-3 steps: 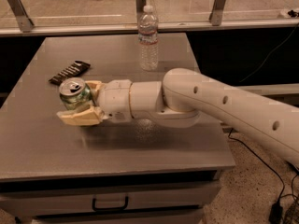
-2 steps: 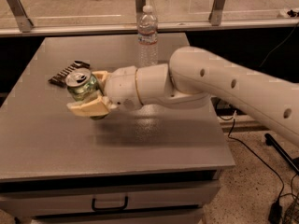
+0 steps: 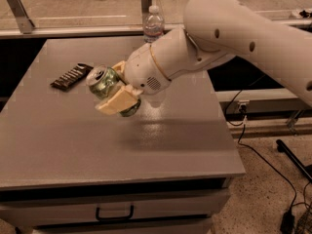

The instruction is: Knock green can over

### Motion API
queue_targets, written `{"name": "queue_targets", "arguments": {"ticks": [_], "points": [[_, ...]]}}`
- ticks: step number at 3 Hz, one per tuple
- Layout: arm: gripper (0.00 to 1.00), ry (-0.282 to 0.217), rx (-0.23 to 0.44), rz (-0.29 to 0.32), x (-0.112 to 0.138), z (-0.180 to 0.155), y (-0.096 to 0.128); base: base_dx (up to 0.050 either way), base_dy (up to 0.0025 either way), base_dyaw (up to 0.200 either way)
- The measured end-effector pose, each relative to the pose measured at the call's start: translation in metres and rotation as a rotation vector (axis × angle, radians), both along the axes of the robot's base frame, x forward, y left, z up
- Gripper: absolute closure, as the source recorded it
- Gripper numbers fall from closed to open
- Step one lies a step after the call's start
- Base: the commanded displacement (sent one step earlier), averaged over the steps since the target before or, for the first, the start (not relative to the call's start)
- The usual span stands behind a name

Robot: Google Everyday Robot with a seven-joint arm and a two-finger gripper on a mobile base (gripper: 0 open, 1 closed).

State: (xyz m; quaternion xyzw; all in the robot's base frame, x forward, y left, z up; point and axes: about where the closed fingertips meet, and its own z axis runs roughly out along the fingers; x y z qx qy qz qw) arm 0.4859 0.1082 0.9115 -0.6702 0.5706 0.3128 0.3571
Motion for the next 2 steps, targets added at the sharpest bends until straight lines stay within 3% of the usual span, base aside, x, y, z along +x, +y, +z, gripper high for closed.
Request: {"name": "queue_targets", "arguments": {"ticks": [2], "points": [[1.00, 0.003, -0.407, 0.063, 0.009, -0.016, -0.060, 0.000, 0.00000, 0.000]]}}
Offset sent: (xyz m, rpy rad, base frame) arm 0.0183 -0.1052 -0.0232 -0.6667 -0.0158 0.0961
